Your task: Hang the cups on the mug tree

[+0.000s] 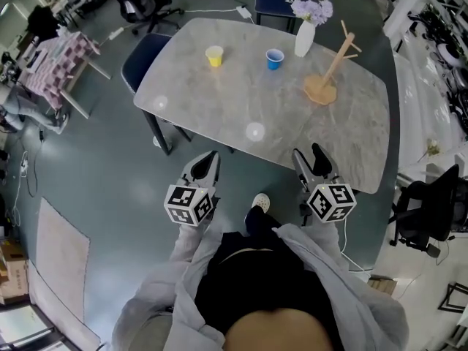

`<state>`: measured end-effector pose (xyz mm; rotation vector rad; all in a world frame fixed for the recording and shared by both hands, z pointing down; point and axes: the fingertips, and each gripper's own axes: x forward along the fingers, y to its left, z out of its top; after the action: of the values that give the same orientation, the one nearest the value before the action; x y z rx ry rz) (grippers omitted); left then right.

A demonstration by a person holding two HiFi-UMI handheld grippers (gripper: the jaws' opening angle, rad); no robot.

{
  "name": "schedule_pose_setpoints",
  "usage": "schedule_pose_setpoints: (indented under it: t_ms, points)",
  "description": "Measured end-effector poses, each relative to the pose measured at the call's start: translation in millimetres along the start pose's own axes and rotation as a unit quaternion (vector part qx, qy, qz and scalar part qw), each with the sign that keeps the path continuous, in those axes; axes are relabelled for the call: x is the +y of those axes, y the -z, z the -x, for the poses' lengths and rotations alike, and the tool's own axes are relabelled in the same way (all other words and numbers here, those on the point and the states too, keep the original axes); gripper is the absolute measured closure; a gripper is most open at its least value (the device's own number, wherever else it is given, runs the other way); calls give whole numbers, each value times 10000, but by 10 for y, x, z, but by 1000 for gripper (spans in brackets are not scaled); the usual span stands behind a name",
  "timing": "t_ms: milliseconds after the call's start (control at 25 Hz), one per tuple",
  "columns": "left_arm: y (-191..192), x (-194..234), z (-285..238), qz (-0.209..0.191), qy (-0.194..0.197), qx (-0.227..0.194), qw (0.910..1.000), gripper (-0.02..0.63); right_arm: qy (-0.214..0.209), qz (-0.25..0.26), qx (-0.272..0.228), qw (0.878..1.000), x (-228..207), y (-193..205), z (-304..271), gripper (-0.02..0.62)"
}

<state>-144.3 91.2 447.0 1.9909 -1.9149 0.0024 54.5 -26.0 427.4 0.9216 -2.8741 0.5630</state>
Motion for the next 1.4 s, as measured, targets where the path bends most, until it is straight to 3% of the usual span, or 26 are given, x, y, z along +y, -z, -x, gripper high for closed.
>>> schedule_pose_setpoints:
  t_ms: [560,1120,1400]
  points:
    - [-193,244,-1163,-148,-31,133,9998,606,-71,-113,69,9999,-819,-169,-844,328]
    - [5,425,-1493,60,-60,560,9984,606,-61,-252,490,9985,-1031,41,-1281,330]
    - [-286,708,-2016,-21,8,622,9981,606,245,-279,635,9973,-1296,-112,-1868,330]
